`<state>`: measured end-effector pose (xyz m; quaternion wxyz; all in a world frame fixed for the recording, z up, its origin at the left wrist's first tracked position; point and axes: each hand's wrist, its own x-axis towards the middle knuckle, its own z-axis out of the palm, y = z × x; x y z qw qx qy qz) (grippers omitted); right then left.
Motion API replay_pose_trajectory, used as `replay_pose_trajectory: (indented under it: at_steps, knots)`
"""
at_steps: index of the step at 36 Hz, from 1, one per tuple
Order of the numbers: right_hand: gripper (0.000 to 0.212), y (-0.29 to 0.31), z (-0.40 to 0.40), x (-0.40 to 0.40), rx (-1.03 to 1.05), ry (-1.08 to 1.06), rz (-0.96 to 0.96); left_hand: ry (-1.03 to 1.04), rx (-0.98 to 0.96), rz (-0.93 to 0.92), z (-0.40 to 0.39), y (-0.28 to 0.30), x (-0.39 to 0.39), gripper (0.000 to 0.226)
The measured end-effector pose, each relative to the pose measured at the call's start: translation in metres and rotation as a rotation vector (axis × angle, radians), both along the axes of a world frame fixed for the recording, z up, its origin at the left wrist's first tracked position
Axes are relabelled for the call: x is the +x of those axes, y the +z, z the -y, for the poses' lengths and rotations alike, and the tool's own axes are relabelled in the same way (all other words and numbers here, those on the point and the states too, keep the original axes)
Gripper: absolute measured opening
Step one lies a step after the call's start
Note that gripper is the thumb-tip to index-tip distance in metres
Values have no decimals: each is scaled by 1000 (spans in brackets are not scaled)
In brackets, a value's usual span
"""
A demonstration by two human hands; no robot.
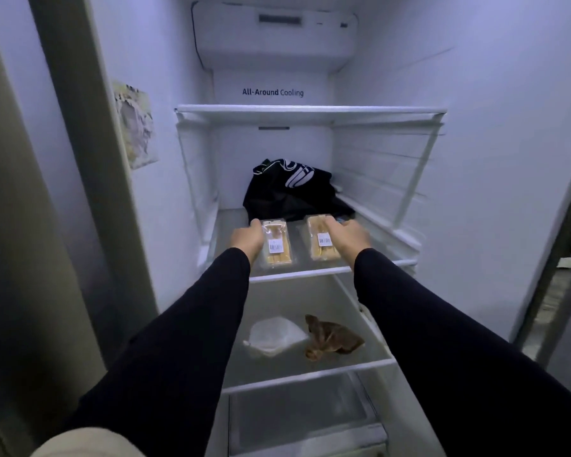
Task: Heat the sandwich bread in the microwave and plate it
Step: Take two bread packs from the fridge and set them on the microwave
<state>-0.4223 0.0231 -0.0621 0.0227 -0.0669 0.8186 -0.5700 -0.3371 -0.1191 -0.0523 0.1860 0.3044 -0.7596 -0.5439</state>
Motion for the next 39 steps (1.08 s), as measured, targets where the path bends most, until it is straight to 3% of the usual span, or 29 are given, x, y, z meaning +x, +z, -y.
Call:
replay_pose_trajectory:
  at_steps: [3, 7, 12, 17, 22, 24, 30, 33, 35, 39]
  knots:
    - [90, -1, 8, -15, -3, 7, 22, 4, 10, 22, 9, 0, -13, 55]
    - [76, 6, 16, -31, 38, 18, 51, -11, 31, 82, 21, 5, -29, 56]
    - [77, 6, 23, -60, 55, 26, 108, -46, 56, 128, 31, 6, -48, 66]
    - [91, 3, 32, -73, 63, 65, 189, -94, 170, 156, 34, 2, -65, 73]
    - [122, -16, 43, -107, -23, 84, 258, -90, 215, 168, 43, -10, -84, 64]
    - [116, -19, 46, -113, -25, 87, 273, -72, 212, 179, 48, -14, -88, 50]
    - [99, -31, 55, -142, -19, 93, 324, -33, 289, 221, 57, -17, -93, 56]
    - [51, -8, 54, -110, -27, 171, 341, -58, 311, 219, 57, -17, -94, 61]
    - [33, -7, 55, -110, -28, 221, 351, -72, 291, 210, 54, -17, -93, 64]
    - [33, -9, 57, -109, -52, 254, 360, -110, 307, 213, 61, -25, -103, 98]
